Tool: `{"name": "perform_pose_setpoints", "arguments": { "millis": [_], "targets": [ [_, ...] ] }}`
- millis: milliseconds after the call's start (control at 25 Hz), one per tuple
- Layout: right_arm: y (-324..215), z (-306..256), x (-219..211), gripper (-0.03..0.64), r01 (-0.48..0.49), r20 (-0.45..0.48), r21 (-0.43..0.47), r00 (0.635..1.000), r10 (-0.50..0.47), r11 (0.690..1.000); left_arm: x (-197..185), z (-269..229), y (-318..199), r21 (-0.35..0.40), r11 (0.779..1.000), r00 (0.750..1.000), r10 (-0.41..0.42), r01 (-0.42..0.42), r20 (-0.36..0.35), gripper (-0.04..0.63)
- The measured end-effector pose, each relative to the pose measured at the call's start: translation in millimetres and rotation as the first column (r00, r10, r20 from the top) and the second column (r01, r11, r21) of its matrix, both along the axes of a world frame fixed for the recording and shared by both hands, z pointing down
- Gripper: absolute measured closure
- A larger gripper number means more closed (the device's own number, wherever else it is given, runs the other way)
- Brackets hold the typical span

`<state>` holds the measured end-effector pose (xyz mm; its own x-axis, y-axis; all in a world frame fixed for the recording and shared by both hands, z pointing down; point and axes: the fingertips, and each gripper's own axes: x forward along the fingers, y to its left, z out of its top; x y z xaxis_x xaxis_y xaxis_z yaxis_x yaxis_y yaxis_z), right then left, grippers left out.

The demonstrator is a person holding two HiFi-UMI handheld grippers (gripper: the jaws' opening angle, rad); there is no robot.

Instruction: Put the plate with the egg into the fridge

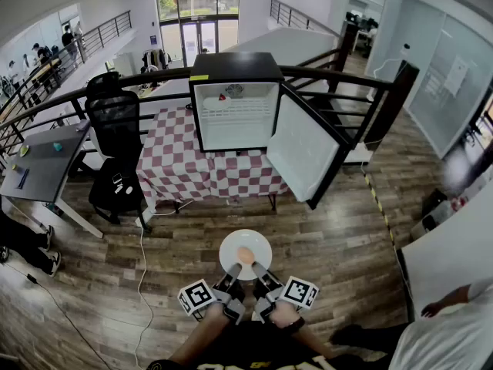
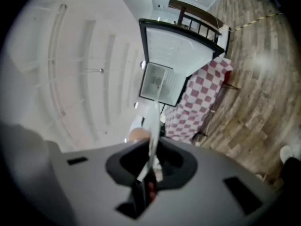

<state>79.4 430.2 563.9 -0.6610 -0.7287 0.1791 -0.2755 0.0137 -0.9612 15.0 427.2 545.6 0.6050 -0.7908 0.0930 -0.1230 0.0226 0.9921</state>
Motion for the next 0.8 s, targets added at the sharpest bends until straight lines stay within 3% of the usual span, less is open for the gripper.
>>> {"name": "perform_pose_setpoints", "arguments": {
  "millis": [320, 640, 800],
  "targets": [
    [-5, 6, 50, 0.561, 0.001, 0.004, -0.020, 1.000, -0.001, 1.000, 53, 6, -3, -0.008, 1.000, 1.000, -0.005, 0.005, -0.031, 0.558],
    [0, 27, 87, 0.562, -0.031, 0.097, -0.080, 0.995, 0.039, 0.996, 91, 26, 5, -0.053, 0.998, 1.000, 0.011, -0.012, -0.018, 0.557],
    [-1, 26, 91, 0.571, 0.000, 0.083, -0.037, 0.997, 0.003, 0.999, 96, 35, 11, -0.084, 0.996, 1.000, 0.015, -0.016, -0.014, 0.558]
  ]
}}
